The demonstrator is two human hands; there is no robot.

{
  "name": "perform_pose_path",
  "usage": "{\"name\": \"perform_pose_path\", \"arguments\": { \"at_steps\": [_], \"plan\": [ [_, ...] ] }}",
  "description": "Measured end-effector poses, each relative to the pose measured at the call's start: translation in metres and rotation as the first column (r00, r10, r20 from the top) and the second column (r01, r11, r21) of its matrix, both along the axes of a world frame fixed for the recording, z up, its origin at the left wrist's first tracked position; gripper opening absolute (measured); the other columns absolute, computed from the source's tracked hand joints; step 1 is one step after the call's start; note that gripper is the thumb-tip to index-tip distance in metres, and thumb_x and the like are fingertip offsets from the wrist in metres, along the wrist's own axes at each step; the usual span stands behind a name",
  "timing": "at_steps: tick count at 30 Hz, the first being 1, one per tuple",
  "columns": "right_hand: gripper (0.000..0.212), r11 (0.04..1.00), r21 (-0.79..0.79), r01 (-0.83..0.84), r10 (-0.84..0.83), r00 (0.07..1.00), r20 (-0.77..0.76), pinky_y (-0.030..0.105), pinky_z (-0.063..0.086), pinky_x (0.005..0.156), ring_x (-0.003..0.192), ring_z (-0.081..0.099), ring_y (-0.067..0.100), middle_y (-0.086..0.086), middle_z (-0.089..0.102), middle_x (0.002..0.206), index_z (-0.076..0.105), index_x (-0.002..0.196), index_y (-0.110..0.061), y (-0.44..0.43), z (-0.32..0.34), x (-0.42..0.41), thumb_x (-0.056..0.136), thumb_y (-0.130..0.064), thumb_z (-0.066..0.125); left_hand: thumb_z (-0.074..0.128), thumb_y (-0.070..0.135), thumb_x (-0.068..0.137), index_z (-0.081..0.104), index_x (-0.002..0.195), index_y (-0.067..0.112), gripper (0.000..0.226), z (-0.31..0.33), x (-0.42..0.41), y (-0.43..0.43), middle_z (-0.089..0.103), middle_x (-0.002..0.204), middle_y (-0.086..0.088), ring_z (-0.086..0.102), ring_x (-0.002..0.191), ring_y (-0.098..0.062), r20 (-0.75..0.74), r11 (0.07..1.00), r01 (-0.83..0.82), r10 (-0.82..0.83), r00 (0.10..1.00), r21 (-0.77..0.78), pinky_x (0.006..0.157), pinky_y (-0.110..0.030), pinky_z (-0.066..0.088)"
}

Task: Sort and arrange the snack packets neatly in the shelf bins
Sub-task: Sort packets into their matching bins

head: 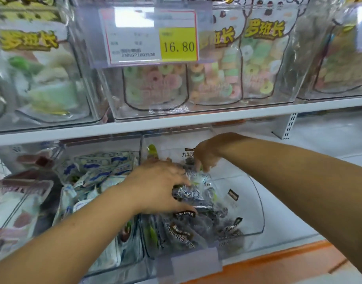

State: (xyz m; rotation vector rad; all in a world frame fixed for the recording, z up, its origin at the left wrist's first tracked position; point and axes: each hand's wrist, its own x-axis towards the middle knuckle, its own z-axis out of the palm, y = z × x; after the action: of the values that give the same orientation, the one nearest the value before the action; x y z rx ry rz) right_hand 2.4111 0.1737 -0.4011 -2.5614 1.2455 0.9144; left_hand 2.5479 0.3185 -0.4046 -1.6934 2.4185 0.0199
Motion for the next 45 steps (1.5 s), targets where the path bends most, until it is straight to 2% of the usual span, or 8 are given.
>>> {"name": "perform_pose_path", "arguments": {
  "at_steps": [11, 17, 21, 23, 30, 34, 39, 45],
  "plan": [
    [0.043, 0.999, 0.020, 0.034, -0.033, 0.998, -0.048, 0.019, 0.048, 0.055, 0.084, 0.059, 0.017, 0.003, 0.048, 0.110, 0.047, 0.129, -0.013, -0.011, -0.031, 0.010, 0.089, -0.002, 0.060, 0.039, 0.090, 0.070, 0.039, 0.139, 0.048, 0.080, -0.002, 0.001, 0.002, 0.030, 0.152, 0.022, 0.024, 0.141, -0.008, -0.056, 0.999, 0.010, -0.013, 0.998, -0.045, 0.117, -0.040, 0.016],
    [0.038, 1.000, 0.023, 0.017, -0.018, 0.999, 0.044, 0.024, 0.049, 0.056, 0.073, 0.057, 0.013, 0.002, 0.056, 0.096, 0.039, 0.109, -0.019, -0.005, -0.033, 0.009, 0.086, -0.010, 0.068, 0.044, 0.088, 0.071, 0.040, 0.137, 0.050, 0.076, -0.003, 0.001, 0.002, 0.033, 0.150, 0.024, 0.026, 0.140, -0.008, -0.077, 0.997, 0.021, -0.026, 0.997, -0.072, 0.115, -0.040, 0.017],
    [0.054, 1.000, 0.003, 0.030, -0.030, 0.995, 0.093, 0.038, 0.055, 0.084, 0.106, 0.062, 0.026, 0.012, 0.062, 0.122, 0.047, 0.129, -0.008, 0.003, -0.025, 0.007, 0.081, -0.011, 0.073, 0.045, 0.086, 0.072, 0.036, 0.138, 0.051, 0.076, -0.005, 0.003, 0.001, 0.029, 0.153, 0.023, 0.023, 0.141, -0.009, -0.078, 0.998, 0.011, -0.016, 0.997, -0.060, 0.117, -0.043, 0.015],
    [0.051, 0.997, -0.081, -0.004, 0.012, 0.994, 0.108, 0.030, 0.050, 0.074, 0.106, 0.060, 0.023, 0.007, 0.061, 0.124, 0.051, 0.130, -0.011, 0.011, -0.011, 0.001, 0.083, -0.014, 0.072, 0.046, 0.087, 0.071, 0.035, 0.138, 0.053, 0.076, -0.005, 0.003, 0.000, 0.028, 0.153, 0.022, 0.023, 0.141, -0.010, -0.075, 0.999, 0.000, -0.004, 0.997, -0.048, 0.116, -0.043, 0.016],
    [0.032, 0.949, -0.305, 0.079, 0.095, 0.851, 0.517, 0.028, 0.044, 0.081, 0.105, 0.054, 0.017, -0.005, 0.058, 0.123, 0.058, 0.118, -0.031, 0.055, 0.036, -0.057, 0.094, -0.012, 0.053, 0.058, 0.080, 0.070, 0.052, 0.129, 0.046, 0.068, -0.003, 0.000, 0.001, 0.044, 0.143, 0.020, 0.036, 0.133, -0.009, -0.185, 0.996, 0.007, -0.024, 0.982, -0.093, 0.111, -0.034, 0.026],
    [0.032, 0.960, -0.092, 0.263, -0.017, 0.386, 0.922, 0.033, 0.058, 0.074, 0.081, 0.066, 0.014, -0.014, 0.057, 0.102, 0.061, 0.102, -0.033, 0.089, 0.045, -0.078, 0.093, -0.002, 0.056, 0.073, 0.064, 0.069, 0.058, 0.116, 0.040, 0.055, 0.001, 0.000, 0.015, 0.056, 0.114, 0.025, 0.054, 0.112, -0.003, -0.689, 0.966, -0.197, 0.028, 0.724, -0.168, 0.087, -0.015, 0.041],
    [0.023, 0.933, 0.348, 0.092, -0.346, -0.032, 0.938, 0.028, 0.060, 0.072, 0.074, 0.070, 0.022, 0.017, 0.060, 0.104, 0.062, 0.103, -0.012, 0.129, 0.031, -0.061, 0.089, 0.007, 0.059, 0.080, 0.043, 0.073, 0.043, 0.130, 0.048, 0.068, 0.005, 0.000, 0.046, 0.046, 0.131, 0.025, 0.047, 0.119, 0.004, -0.939, 0.928, -0.363, 0.046, 0.340, -0.086, 0.097, -0.015, 0.038],
    [0.024, 0.980, 0.183, 0.071, -0.194, 0.195, 0.961, 0.011, 0.049, 0.080, 0.092, 0.061, -0.006, -0.007, 0.066, 0.111, 0.058, 0.118, -0.025, 0.142, 0.035, -0.042, 0.096, -0.016, 0.055, 0.079, 0.027, 0.078, 0.066, 0.117, 0.029, 0.041, 0.013, 0.056, 0.085, 0.058, 0.115, 0.012, 0.054, 0.102, -0.006, -0.946, 0.734, -0.673, 0.147, 0.290, -0.092, 0.082, -0.021, 0.039]
  ]
}}
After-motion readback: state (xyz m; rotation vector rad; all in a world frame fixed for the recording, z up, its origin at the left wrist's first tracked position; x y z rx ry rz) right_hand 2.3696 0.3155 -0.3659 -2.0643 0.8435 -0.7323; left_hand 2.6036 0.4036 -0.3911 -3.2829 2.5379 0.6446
